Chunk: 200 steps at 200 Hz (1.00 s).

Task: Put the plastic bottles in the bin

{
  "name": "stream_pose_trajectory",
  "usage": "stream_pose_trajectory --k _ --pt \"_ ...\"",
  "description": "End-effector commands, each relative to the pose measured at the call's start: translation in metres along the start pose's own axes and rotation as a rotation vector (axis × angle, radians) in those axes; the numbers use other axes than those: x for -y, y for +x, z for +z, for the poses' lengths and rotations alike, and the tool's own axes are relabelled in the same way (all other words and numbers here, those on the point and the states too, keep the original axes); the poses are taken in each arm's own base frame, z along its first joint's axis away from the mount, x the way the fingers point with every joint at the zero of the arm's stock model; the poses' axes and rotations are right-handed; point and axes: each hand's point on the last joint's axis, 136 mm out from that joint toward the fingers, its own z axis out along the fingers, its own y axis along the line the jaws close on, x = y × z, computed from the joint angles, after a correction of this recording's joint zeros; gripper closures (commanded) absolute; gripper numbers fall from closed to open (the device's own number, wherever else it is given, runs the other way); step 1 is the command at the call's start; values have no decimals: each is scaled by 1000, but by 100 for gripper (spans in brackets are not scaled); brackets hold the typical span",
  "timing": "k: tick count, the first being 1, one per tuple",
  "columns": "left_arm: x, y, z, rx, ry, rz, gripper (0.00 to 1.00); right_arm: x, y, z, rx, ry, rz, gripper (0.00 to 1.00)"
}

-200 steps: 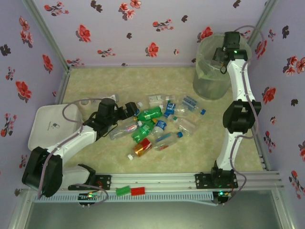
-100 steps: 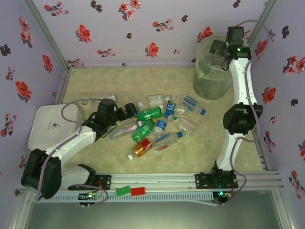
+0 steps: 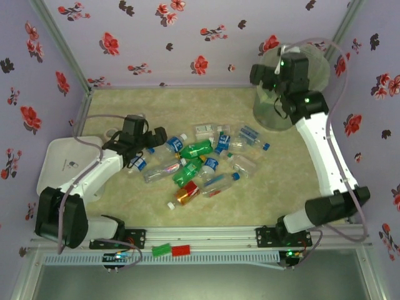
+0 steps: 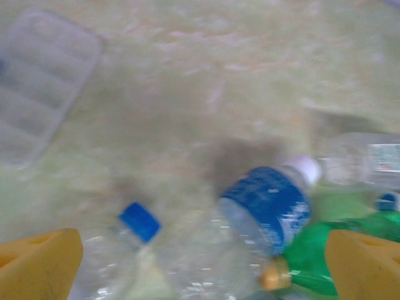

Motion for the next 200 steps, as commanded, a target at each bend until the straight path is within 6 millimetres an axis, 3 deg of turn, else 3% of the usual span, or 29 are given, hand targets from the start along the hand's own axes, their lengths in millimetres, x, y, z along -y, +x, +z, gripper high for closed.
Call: stream_pose_trajectory --k 1,13,43,84,107,156,200 --pt "-45 17 4 -83 -174 29 0 -33 22 -2 9 -158 69 0" --pt "-58 25 7 -97 -200 9 0 -47 41 -7 -11 -221 95 0" --pt "-84 53 11 -144 -246 -32 0 -57 98 -3 -119 -277 182 0" --pt "-88 86 17 -223 -216 -48 0 -67 164 2 -217 -320 188 0" --pt "-92 96 18 -274 -234 -41 0 -68 176 4 -243 -327 182 0" --pt "-90 116 20 -330 -206 -90 0 -71 172 11 -221 -330 209 0" --pt "-97 129 20 -365 -234 -101 12 -80 181 19 -243 -340 201 0"
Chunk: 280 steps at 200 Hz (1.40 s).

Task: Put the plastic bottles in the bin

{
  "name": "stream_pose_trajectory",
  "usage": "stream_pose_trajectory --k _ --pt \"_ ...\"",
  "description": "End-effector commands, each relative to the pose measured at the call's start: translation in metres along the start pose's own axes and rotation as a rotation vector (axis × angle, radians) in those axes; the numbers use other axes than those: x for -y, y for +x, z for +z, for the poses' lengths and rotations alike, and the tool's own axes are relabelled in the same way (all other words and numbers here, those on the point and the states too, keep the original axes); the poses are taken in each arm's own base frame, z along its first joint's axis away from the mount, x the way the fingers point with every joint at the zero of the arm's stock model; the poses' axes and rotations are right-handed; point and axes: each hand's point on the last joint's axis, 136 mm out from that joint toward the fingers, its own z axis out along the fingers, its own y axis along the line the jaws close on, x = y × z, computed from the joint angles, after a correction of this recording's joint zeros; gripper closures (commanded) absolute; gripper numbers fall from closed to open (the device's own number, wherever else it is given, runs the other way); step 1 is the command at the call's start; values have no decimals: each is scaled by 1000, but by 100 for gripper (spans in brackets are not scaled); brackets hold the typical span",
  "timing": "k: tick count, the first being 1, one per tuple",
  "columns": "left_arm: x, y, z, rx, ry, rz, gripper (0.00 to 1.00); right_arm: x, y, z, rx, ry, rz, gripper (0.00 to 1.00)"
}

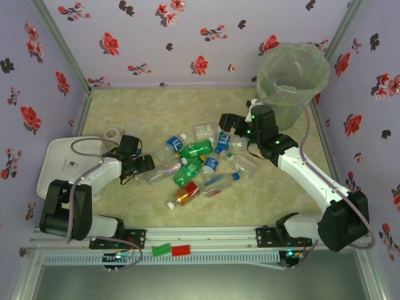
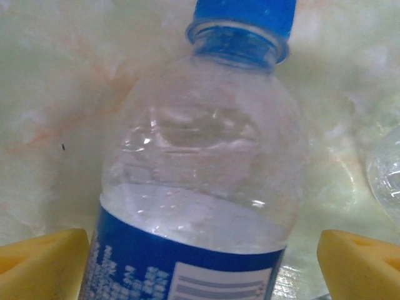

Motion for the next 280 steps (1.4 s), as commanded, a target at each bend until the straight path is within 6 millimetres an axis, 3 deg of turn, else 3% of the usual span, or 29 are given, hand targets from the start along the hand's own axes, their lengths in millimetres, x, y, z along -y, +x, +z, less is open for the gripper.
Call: stream_pose_trajectory --k 1,91,127,159,185,219,241,280 --pt "-10 17 6 -59 -28 -24 12 -7 3 9 -8 -24 6 0" --pt "-20 13 5 -25 -76 -14 42 -6 11 14 -33 -10 -1 0" --pt "-20 4 -5 19 -77 2 59 -5 10 16 -36 1 -10 0" --pt "-14 -14 -25 89 -56 11 61 -12 14 23 -76 -34 -18 0" --pt "16 -38 -57 194 79 46 62 -26 15 26 -76 -93 -25 1" --pt "75 -61 -108 352 320 140 65 -54 18 28 -61 -203 -48 0" --pt "112 -62 -131 416 456 234 64 -76 21 27 -94 -294 -40 0" --pt "165 -42 -151 473 637 398 63 -115 27 23 -162 -475 -14 3"
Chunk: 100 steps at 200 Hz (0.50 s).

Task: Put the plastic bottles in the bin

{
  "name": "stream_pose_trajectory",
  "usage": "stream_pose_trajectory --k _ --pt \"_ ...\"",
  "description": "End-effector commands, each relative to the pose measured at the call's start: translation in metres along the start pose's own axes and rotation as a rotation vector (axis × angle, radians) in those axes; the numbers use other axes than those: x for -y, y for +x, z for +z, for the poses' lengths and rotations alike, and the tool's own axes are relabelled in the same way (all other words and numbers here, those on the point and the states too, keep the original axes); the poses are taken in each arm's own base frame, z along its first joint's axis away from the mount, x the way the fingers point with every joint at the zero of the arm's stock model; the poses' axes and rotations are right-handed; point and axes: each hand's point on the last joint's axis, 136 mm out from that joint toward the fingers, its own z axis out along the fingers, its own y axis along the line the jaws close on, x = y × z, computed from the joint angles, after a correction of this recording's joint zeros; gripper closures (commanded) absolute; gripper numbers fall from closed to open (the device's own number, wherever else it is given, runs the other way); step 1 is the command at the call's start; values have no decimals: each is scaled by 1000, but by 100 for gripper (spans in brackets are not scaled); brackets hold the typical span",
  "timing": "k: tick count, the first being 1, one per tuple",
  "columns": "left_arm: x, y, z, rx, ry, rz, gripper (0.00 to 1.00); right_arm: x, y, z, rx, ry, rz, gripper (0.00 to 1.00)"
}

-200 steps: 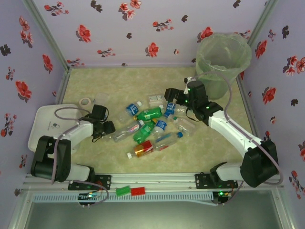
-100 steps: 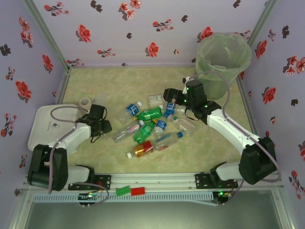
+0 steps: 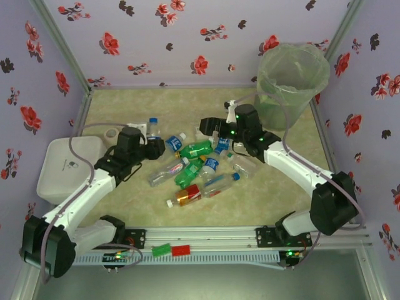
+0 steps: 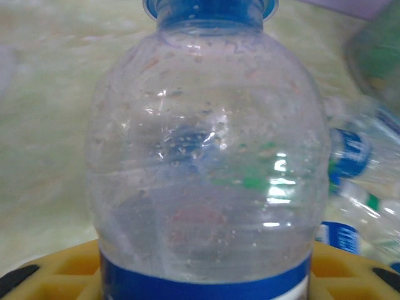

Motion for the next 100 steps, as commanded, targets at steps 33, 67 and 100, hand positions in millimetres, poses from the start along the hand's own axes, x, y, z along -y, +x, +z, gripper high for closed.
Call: stream_pose_trajectory --k 33,67,100 --pt "81 -4 -2 77 283 196 63 -61 -1 11 -51 -260 2 7" --pt "103 6 2 34 340 245 64 -72 -1 19 -59 -313 39 13" --pt "114 11 7 13 358 262 63 -83 1 22 -71 -363 47 18"
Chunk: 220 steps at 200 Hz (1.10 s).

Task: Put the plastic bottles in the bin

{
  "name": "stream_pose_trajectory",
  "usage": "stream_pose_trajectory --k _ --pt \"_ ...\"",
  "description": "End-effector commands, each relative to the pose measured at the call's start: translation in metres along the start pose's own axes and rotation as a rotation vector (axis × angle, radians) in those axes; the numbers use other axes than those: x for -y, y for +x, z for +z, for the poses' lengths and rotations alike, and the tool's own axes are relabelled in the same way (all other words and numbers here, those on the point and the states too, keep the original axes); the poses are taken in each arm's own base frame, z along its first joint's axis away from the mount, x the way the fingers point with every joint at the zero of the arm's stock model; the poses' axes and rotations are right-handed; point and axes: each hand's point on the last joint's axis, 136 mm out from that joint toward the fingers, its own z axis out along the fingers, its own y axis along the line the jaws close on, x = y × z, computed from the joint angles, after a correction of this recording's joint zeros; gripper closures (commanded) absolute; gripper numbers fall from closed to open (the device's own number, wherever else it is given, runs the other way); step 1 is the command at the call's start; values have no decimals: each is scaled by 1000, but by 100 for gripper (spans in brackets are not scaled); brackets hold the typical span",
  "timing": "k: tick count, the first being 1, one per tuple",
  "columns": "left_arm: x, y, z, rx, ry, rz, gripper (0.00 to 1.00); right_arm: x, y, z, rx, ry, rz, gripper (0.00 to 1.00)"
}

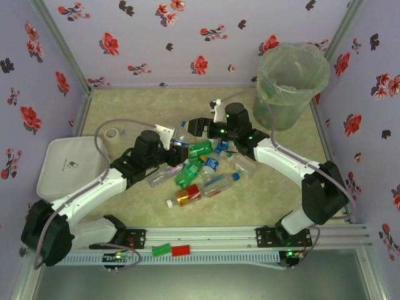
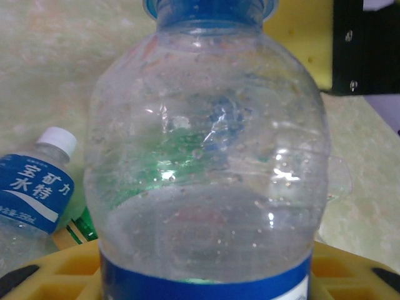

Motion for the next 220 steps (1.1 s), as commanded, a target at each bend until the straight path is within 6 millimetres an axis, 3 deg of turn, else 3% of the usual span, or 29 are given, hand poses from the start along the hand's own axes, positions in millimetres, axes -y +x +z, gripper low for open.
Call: stream_pose_trajectory --k 1,54,92,142,173,210,220 --pt "18 -21 0 48 55 53 63 -29 -11 3 16 -104 -9 18" --pt "25 -32 -7 92 74 64 62 -26 10 11 -53 -88 -8 19" --pt "30 -40 -11 128 88 67 60 -37 20 13 -84 -120 -34 20" --pt "35 -48 -16 160 105 73 58 -32 28 18 -110 -110 -24 22" --pt "36 -47 -15 158 106 75 56 -31 28 18 -108 -109 -24 31" --pt "37 -46 -16 155 108 76 48 -36 24 16 -93 -118 -38 45" --pt "36 -45 -16 152 106 75 35 -37 21 15 -83 -117 -41 46"
